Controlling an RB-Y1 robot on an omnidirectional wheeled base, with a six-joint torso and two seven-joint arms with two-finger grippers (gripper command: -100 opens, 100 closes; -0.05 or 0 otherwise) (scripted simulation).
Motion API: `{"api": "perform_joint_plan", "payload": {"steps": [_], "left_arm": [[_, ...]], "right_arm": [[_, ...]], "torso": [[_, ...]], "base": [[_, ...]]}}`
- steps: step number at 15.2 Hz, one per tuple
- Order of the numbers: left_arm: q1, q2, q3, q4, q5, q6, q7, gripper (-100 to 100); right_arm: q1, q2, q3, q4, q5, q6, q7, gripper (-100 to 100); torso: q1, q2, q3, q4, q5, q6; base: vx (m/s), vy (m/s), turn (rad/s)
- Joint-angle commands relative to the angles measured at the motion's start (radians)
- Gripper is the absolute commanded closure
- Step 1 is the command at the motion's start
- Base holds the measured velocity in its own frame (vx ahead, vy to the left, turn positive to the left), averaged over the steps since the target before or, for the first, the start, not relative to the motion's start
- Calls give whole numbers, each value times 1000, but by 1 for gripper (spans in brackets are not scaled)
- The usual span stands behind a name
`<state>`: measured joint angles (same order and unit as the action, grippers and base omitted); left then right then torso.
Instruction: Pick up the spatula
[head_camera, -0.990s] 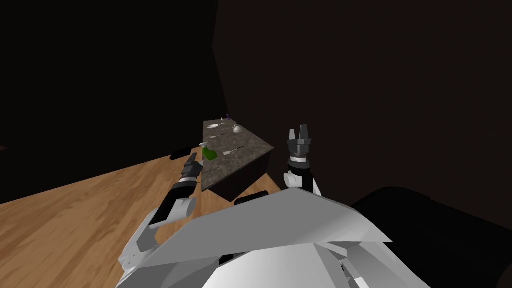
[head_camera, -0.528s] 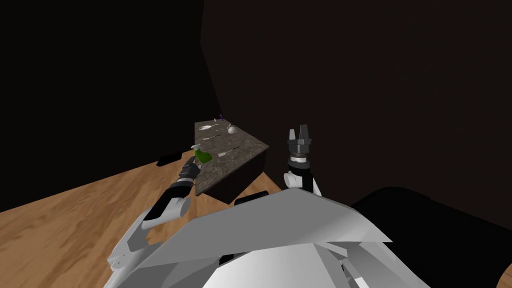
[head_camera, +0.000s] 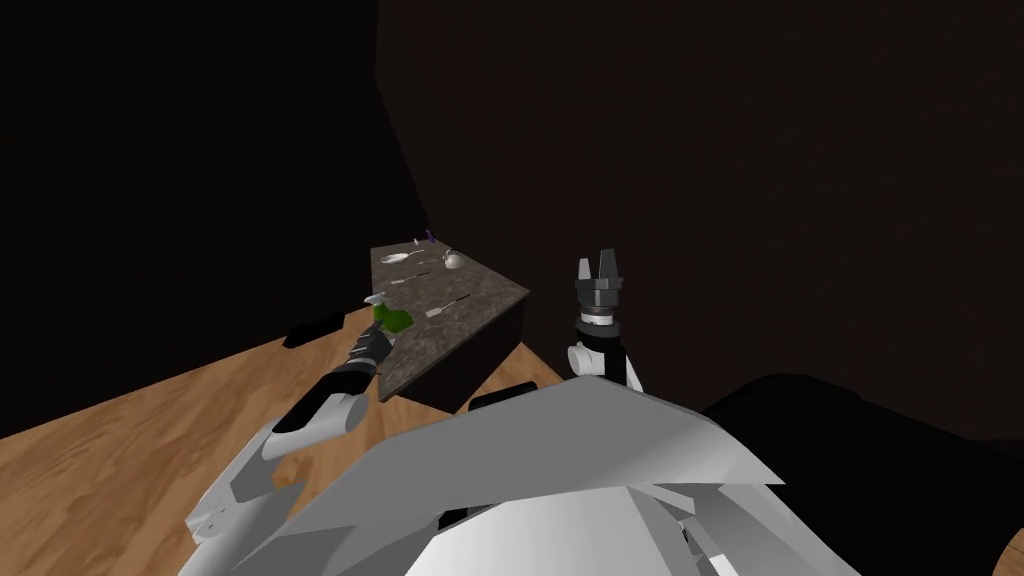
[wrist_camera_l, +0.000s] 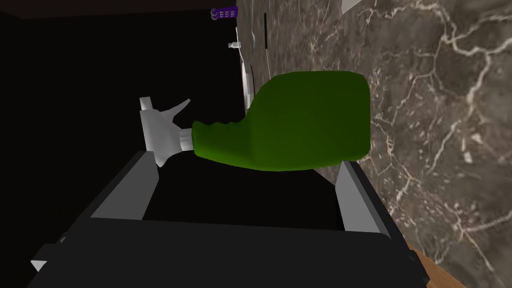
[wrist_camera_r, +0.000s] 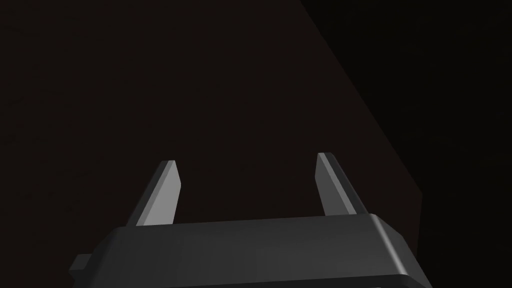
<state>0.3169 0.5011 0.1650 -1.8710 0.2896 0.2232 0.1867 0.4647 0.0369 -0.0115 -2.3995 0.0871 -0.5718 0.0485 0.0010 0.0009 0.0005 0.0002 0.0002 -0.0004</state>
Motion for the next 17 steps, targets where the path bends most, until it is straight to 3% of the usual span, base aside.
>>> {"api": "perform_joint_plan", "payload": {"steps": [1, 4, 5, 8, 9, 11, 12, 15, 16, 17], "left_arm": [[-18, 33, 21, 32, 30, 50, 24, -100], [-18, 33, 21, 32, 30, 95, 24, -100], [-33, 63, 41, 63, 58, 125, 47, -100], [-33, 63, 41, 63, 58, 166, 47, -100], [-48, 93, 62, 95, 87, 201, 69, -100], [-48, 93, 62, 95, 87, 238, 69, -100], [-63, 121, 83, 127, 116, 264, 92, -100], [-63, 121, 83, 127, 116, 310, 92, -100], [-78, 148, 106, 160, 144, 343, 114, -100], [-78, 148, 106, 160, 144, 359, 114, -100]], "right_arm": [[0, 0, 0, 0, 0, 0, 0, 0], [0, 0, 0, 0, 0, 0, 0, 0], [0, 0, 0, 0, 0, 0, 0, 0], [0, 0, 0, 0, 0, 0, 0, 0], [0, 0, 0, 0, 0, 0, 0, 0], [0, 0, 0, 0, 0, 0, 0, 0], [0, 0, 0, 0, 0, 0, 0, 0], [0, 0, 0, 0, 0, 0, 0, 0], [0, 0, 0, 0, 0, 0, 0, 0], [0, 0, 0, 0, 0, 0, 0, 0]], "torso": [[0, 0, 0, 0, 0, 0], [0, 0, 0, 0, 0, 0], [0, 0, 0, 0, 0, 0], [-1, -1, 0, 0, 0, 0], [0, -1, 0, 0, 0, 0], [-1, -1, -1, 0, 0, 1], [-1, -1, -1, 0, 0, 0], [-1, -1, -1, 0, 0, 0], [-1, -1, -1, 0, 0, 0], [-1, -1, -1, 0, 0, 1]], "base": [[-13, -11, -195], [-12, -7, -125], [-9, -18, -253], [-9, -8, -124], [-6, -16, -203], [-5, -12, -197], [-4, -23, -261], [-1, -12, -125], [3, -17, -215], [5, -18, -290]]}}
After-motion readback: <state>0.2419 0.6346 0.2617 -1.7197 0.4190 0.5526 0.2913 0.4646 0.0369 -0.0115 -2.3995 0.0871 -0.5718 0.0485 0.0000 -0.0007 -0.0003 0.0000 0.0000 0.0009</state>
